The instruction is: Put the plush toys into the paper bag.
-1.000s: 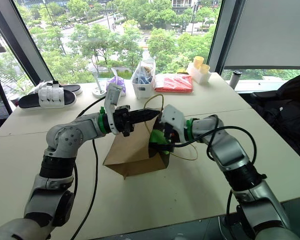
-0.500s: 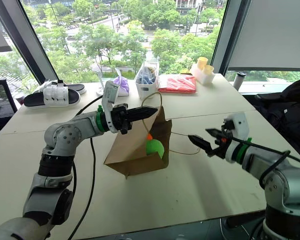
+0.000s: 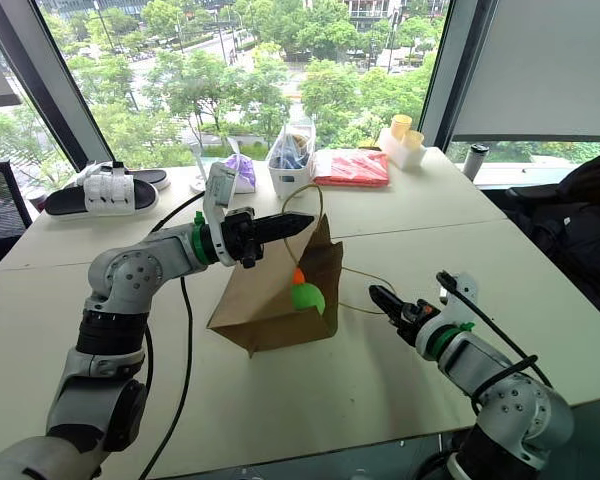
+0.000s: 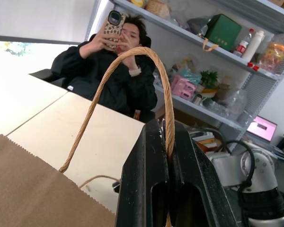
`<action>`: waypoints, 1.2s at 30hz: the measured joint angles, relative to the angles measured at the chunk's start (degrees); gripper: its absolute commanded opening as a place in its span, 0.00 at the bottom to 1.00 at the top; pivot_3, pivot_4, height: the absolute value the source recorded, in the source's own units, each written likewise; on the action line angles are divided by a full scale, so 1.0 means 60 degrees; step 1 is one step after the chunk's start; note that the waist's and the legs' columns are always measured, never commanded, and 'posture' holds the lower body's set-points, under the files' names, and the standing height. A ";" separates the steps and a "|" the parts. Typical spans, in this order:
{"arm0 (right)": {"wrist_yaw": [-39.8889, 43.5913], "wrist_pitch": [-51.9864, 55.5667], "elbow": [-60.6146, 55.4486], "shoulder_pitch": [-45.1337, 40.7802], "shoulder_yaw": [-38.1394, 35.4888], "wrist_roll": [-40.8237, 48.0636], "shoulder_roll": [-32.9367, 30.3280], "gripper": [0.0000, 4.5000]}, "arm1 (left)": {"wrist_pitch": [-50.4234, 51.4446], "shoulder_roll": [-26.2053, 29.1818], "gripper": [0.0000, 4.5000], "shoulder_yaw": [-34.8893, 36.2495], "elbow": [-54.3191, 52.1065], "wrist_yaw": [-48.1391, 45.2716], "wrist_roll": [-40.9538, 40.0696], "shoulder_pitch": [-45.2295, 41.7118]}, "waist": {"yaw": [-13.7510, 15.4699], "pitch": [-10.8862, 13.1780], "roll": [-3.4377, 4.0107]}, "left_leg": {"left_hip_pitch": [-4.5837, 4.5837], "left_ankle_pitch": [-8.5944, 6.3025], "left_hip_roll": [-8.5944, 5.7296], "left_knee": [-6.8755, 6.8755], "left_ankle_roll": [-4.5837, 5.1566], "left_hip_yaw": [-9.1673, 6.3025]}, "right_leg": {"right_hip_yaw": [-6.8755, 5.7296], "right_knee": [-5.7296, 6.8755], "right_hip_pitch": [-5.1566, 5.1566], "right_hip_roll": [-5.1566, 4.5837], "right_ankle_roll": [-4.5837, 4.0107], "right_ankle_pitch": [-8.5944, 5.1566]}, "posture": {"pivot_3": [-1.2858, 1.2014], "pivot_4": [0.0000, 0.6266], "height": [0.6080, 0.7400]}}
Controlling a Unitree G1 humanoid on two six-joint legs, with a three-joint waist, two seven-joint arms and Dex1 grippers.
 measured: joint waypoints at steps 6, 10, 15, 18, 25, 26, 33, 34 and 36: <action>-0.0356 -0.0092 -0.0026 -0.0339 -0.0407 0.0913 0.0206 0.01 | -0.0005 0.0000 0.00 0.0003 -0.0014 0.0012 0.0000 0.0004 | -0.0044 0.0000 0.0001 | 0.0003 0.0000 0.0000 -0.0004 0.0000 -0.0001 | 0.0001 0.0000 0.0000 0.0011 0.0000 0.0000 | 0.52 0.24 1.00; -0.0698 -0.0093 -0.0011 -0.0453 -0.0632 0.1681 0.0305 0.00 | -0.0066 0.0003 0.00 0.0002 -0.0009 -0.0014 0.0006 0.0004 | -0.0094 0.0001 0.0001 | 0.0001 0.0000 0.0003 -0.0003 0.0000 -0.0002 | 0.0003 -0.0001 0.0001 0.0013 0.0000 0.0000 | 0.52 0.24 1.00; -0.0821 -0.0812 -0.0136 -0.1036 -0.0638 0.4019 -0.0144 0.00 | -0.0392 -0.0061 0.00 -0.0070 0.0162 -0.0274 0.0049 -0.0212 | -0.0183 0.0002 0.0004 | 0.0001 0.0000 0.0005 -0.0006 0.0000 -0.0002 | 0.0004 -0.0001 -0.0001 0.0014 0.0000 0.0000 | 0.52 0.24 1.00; -0.1362 -0.1961 -0.0190 -0.1538 -0.0502 0.6239 -0.1036 0.00 | -0.0534 -0.0061 0.00 -0.0018 0.0723 -0.0348 0.0048 -0.0840 | -0.0165 0.0003 0.0006 | -0.0002 0.0000 0.0004 -0.0002 0.0001 -0.0006 | 0.0003 -0.0007 0.0004 0.0014 0.0000 0.0000 | 0.52 0.24 1.00; -0.2840 -0.4357 -0.0200 -0.1569 0.0736 0.8800 -0.2744 0.00 | -0.1123 0.0139 0.00 0.0195 0.1864 -0.0732 0.0389 -0.1294 | -0.0227 0.0003 0.0005 | 0.0006 -0.0004 0.0006 -0.0011 0.0008 0.0007 | 0.0003 -0.0010 0.0004 0.0020 0.0001 -0.0001 | 0.52 0.24 1.00; -0.3001 -0.4633 -0.0203 -0.1430 0.1023 0.8951 -0.2888 0.00 | -0.1223 0.0140 0.00 0.0188 0.1989 -0.0775 0.0489 -0.1259 | -0.0215 0.0003 0.0005 | 0.0004 -0.0004 0.0005 -0.0010 0.0008 0.0007 | 0.0003 -0.0010 0.0004 0.0021 0.0001 -0.0001 | 0.52 0.24 1.00; -0.3410 -0.5811 -0.0201 -0.0195 0.2348 0.9110 -0.3266 0.00 | -0.1419 -0.0149 0.00 0.0175 0.2179 -0.0701 0.0783 -0.0798 | -0.0158 0.0003 0.0003 | -0.0008 -0.0005 0.0005 0.0003 0.0010 0.0000 | 0.0004 -0.0016 0.0008 0.0017 0.0001 0.0000 | 0.52 0.24 1.00; -0.3439 -0.5977 -0.0201 -0.0101 0.2431 0.9116 -0.3325 0.06 | -0.1424 -0.0193 0.00 0.0165 0.2226 -0.0655 0.0857 -0.0715 | -0.0160 0.0003 0.0004 | -0.0009 -0.0005 0.0004 0.0003 0.0010 0.0000 | 0.0004 -0.0018 0.0007 0.0018 0.0001 0.0000 | 0.52 0.24 1.00; -0.3438 -0.6239 -0.0201 0.0198 0.2573 0.9100 -0.3597 0.20 | -0.1418 -0.0259 0.00 0.0168 0.2273 -0.0620 0.0890 -0.0564 | -0.0158 0.0003 0.0003 | -0.0007 -0.0005 0.0003 0.0003 0.0010 0.0000 | 0.0004 -0.0017 0.0008 0.0020 0.0001 0.0000 | 0.52 0.24 1.00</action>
